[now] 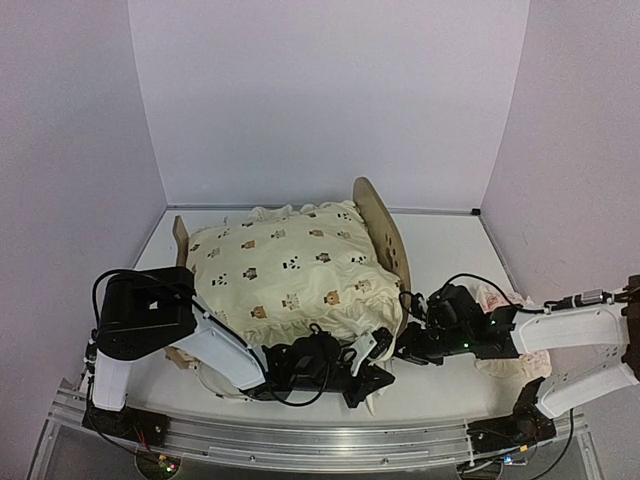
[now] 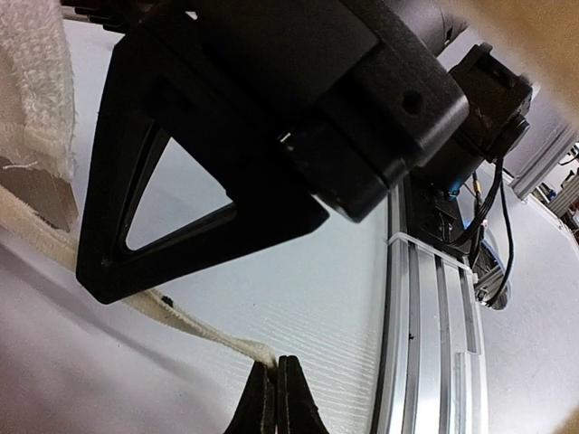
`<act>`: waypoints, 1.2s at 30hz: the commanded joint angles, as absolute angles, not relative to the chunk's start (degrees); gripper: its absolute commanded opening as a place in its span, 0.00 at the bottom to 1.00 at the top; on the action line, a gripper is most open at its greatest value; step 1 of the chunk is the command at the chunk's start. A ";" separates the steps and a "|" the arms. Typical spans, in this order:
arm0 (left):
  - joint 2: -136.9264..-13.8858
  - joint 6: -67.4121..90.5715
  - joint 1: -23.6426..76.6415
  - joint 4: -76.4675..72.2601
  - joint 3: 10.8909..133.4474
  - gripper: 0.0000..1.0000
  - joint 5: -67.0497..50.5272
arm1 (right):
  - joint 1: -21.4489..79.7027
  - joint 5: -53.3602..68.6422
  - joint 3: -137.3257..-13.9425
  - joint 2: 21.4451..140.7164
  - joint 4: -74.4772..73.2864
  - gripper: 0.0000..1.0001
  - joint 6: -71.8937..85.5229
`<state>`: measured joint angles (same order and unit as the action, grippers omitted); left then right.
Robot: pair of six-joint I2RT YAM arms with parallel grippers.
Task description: Set up the pet bed
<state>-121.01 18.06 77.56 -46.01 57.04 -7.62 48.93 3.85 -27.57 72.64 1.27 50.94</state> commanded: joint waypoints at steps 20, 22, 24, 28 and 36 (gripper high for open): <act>-105.91 18.67 77.18 -14.74 59.77 0.42 14.10 | 49.30 0.20 -24.69 70.31 -2.52 0.00 49.45; -105.77 18.07 76.35 -13.84 60.06 0.37 15.69 | 49.30 0.01 -24.09 69.22 -3.63 0.00 49.11; -106.09 17.38 75.06 -13.44 60.24 0.34 16.60 | 49.29 0.00 -23.54 68.27 -4.72 0.00 48.96; -106.88 15.94 72.55 -13.17 60.35 0.30 18.47 | 49.31 0.10 -22.78 66.57 -6.79 0.00 48.87; -107.47 10.82 67.83 -14.77 60.66 0.27 20.23 | 50.73 1.73 -21.99 65.37 -8.22 0.00 49.04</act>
<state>-107.61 14.50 71.64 -14.20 58.28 15.51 49.17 0.21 -22.70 65.67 -4.38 49.50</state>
